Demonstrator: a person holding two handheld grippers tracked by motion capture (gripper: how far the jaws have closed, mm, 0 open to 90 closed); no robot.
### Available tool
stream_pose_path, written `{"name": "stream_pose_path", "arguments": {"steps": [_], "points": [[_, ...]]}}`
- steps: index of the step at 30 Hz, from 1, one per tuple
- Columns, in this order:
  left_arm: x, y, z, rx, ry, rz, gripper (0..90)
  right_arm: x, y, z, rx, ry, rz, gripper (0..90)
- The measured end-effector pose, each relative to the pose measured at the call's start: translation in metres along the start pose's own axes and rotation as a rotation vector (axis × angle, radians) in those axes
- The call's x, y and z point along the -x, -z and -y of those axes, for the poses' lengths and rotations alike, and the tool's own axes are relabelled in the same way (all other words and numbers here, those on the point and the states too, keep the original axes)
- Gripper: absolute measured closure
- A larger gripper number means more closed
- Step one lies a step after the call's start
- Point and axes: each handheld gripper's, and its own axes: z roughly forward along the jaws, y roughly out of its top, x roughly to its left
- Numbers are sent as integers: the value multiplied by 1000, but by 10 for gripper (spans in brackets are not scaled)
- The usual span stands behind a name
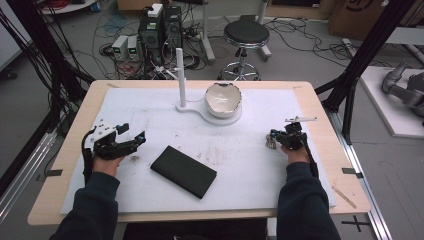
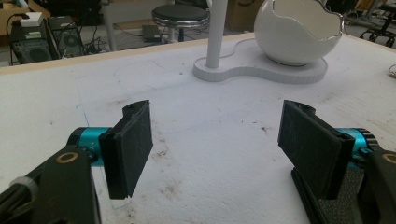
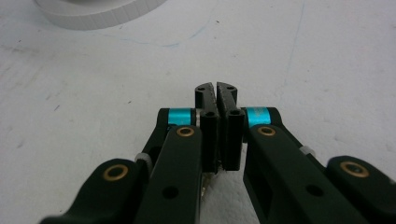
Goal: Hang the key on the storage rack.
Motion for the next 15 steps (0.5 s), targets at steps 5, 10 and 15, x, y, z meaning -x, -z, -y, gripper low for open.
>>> {"name": "stream_pose_path", "arguments": {"steps": [5,10,15], "points": [[0,-1,0,-2,0,2,263,2,-2,0,5,-5,1,873],[0,-1,1,-6,1,0,263,-1,-5,0,-6,29,18,884],[0,-1,1,-4,4,2,264,-3,2,-2,29,62,11,894]]}}
